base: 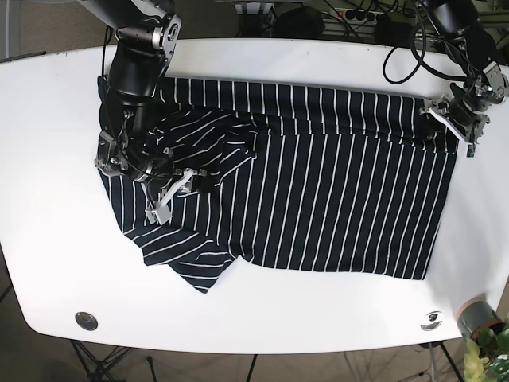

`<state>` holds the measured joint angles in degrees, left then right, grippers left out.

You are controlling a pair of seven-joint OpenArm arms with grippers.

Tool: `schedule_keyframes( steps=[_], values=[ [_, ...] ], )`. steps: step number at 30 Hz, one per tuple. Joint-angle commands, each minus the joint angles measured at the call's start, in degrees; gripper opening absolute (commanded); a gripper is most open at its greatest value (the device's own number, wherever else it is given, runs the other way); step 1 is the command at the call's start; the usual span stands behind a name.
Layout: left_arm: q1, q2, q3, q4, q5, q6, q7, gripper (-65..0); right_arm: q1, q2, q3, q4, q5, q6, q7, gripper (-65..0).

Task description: Fold the T-shirt properly

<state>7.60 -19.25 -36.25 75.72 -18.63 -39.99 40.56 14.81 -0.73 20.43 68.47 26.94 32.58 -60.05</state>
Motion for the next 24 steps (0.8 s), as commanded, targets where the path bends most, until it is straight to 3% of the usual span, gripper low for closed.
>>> schedule_keyframes(
  steps=[1,9,17,23,24],
  values=[
    [-0.34,-0.84,-0.10,0.54,0.48,-0.01,0.54,-25.3,1.24,0.25,0.01,1.12,1.06,0.35,0.93,-39.6],
    [-0.25,-0.84,-0.10,0.45,0.48,-0.01,0.54,-25.3,-0.61,0.25,0.10,1.56,1.15,0.43,0.93,-39.5],
    [-0.08,-0.84,-0.10,0.28,0.57,-0.01,0.54,-25.3,-3.42,0.07,0.10,9.12,1.15,0.43,0.93,-41.1],
    [-0.08,-0.84,-0.10,0.28,0.57,-0.01,0.54,-25.3,-3.07,0.25,1.07,9.12,0.62,0.35,1.11,-62.3],
    [-0.08,-0.84,-0.10,0.28,0.57,-0.01,0.54,-25.3,-3.07,0.25,1.51,9.12,0.53,0.35,1.11,-63.4]
  ],
)
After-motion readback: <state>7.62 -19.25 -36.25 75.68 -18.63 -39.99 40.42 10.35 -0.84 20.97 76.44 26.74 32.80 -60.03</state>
